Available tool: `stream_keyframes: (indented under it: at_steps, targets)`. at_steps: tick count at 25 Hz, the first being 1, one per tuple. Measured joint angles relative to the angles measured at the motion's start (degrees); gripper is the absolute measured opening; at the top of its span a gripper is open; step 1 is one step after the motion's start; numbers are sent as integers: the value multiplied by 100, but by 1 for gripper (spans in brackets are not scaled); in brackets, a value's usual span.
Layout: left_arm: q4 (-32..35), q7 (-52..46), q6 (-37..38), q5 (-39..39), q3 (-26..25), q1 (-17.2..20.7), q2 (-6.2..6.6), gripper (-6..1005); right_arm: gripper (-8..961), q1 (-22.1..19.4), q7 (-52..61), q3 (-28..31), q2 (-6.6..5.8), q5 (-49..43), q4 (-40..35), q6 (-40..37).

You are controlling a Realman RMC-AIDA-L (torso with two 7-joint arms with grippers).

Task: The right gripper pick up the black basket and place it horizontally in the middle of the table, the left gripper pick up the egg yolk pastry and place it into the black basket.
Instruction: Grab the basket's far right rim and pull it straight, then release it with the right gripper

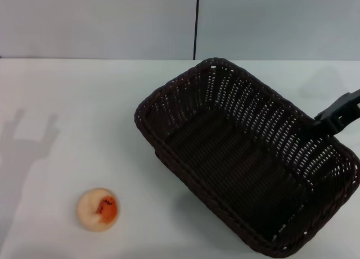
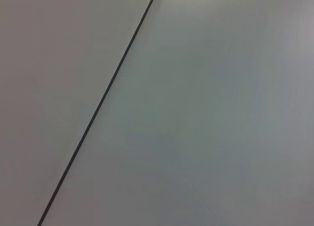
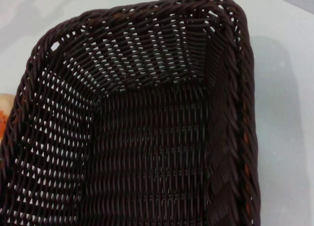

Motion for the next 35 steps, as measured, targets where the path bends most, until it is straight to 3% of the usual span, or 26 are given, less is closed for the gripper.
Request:
stream_keyframes:
  at_steps: [2,4,9,10,16,21,30,35]
  targets:
    - [0,0,-4,0,0,0,0,773,199,-7,-27,17,0,48,-1,-7]
    - [-10,0,-7,0,0,2,0,772,198,-38,-65,35,-6,209,-2,-29]
    - [-64,0,-15,0,-4,24,0,769,195,-188,-165,43,-139,863,-29,-44]
    - [-63,0,-16,0,-4,25,0,769,194,-249,-287,45,-229,1183,-26,-88]
    - [-61,10,-15,43,9,16,7,766,190,-362,-978,85,-357,1720,24,-261]
    - [-60,3,3,48,20,40,9,763,201,-374,-1703,449,-419,1939,75,-327]
    - [-66,-5,24,54,61,44,1,759,221,-109,-2802,556,-836,2346,566,-917]
    - [-96,-8,19,53,115,42,0,756,232,3,-3104,523,-866,2370,599,-1219]
